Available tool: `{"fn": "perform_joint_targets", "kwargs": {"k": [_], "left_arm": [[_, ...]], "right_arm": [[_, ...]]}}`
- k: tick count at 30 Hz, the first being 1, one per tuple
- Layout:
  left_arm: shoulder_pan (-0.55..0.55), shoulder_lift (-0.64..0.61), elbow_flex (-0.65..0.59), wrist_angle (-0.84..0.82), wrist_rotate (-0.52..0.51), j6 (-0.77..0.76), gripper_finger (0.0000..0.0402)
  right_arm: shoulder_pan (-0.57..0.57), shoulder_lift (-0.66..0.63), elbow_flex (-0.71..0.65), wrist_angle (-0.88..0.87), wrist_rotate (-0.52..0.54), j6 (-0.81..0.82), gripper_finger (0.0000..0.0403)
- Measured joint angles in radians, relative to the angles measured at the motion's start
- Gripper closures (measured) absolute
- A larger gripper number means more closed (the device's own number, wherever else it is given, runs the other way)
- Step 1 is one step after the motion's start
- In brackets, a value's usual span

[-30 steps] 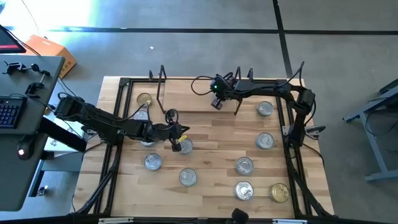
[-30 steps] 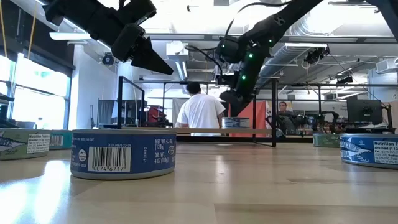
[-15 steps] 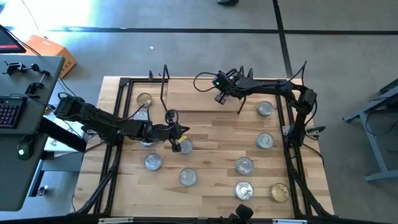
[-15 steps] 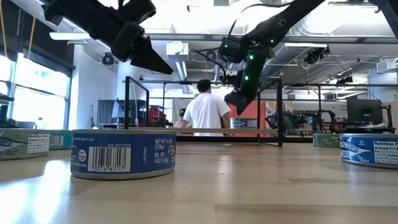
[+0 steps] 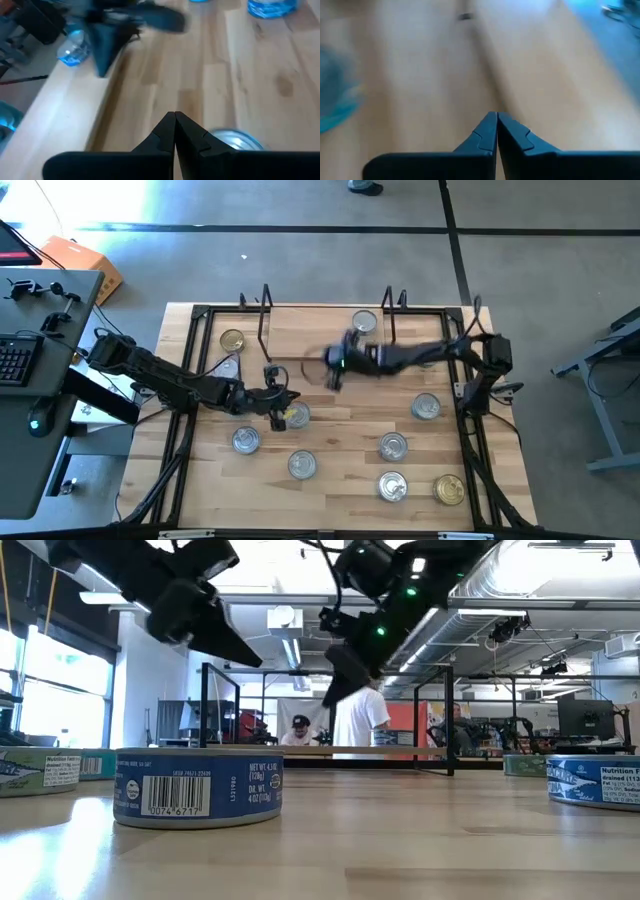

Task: Stack canned seafood by type on shelf
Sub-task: Put the dark blue tuna can on the shelf, then put the light blue tuna can on the shelf

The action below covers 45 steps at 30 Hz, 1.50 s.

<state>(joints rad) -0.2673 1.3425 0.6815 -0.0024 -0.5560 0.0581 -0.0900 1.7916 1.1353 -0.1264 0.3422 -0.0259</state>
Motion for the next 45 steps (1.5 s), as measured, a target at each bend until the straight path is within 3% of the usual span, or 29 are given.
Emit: {"fn": "perform_joint_targets", "kwargs": {"k": [4, 9, 14, 18, 23, 26, 30, 36, 40, 43, 45], "left_arm": [[-0.048, -0.018, 0.001, -0.126, 0.033, -0.073, 0.0401], [-0.054, -0.006, 0.001, -0.234, 0.339, -0.161, 0.0401], [-0.017, 0.057, 0.001, -0.24, 0.474, -0.23, 0.0401], [0.025, 0.129, 0.001, -0.198, 0.527, -0.195, 0.0401], [0.099, 0.221, 0.0, -0.095, 0.493, -0.068, 0.0401], [0.138, 0.244, 0.002, 0.0, 0.342, -0.005, 0.0401], [0.153, 0.217, 0.022, -0.012, 0.185, -0.039, 0.0401], [0.153, 0.206, 0.021, -0.012, 0.349, -0.065, 0.0401], [0.157, 0.243, 0.019, 0.005, 0.333, -0.065, 0.0401], [0.156, 0.268, 0.019, 0.032, 0.296, -0.065, 0.0401], [0.156, 0.277, 0.019, 0.035, 0.278, -0.074, 0.0401]], "right_arm": [[0.113, 0.0, -0.142, 0.153, -0.097, 0.08, 0.04], [0.199, 0.0, -0.299, 0.414, -0.099, 0.21, 0.04], [0.215, 0.0, -0.407, 0.668, -0.061, 0.235, 0.04], [0.183, 0.0, -0.425, 0.712, -0.056, 0.235, 0.04], [0.144, 0.0, -0.425, 0.715, -0.055, 0.235, 0.04], [0.127, 0.0, -0.425, 0.707, -0.059, 0.235, 0.04], [0.103, 0.001, -0.425, 0.687, -0.06, 0.282, 0.04], [0.054, 0.052, -0.424, 0.684, 0.043, 0.396, 0.0401], [0.042, 0.094, -0.413, 0.705, 0.109, 0.435, 0.0402], [0.046, 0.11, -0.39, 0.706, 0.063, 0.404, 0.0402], [0.056, 0.111, -0.376, 0.702, -0.054, 0.359, 0.0403]]}}
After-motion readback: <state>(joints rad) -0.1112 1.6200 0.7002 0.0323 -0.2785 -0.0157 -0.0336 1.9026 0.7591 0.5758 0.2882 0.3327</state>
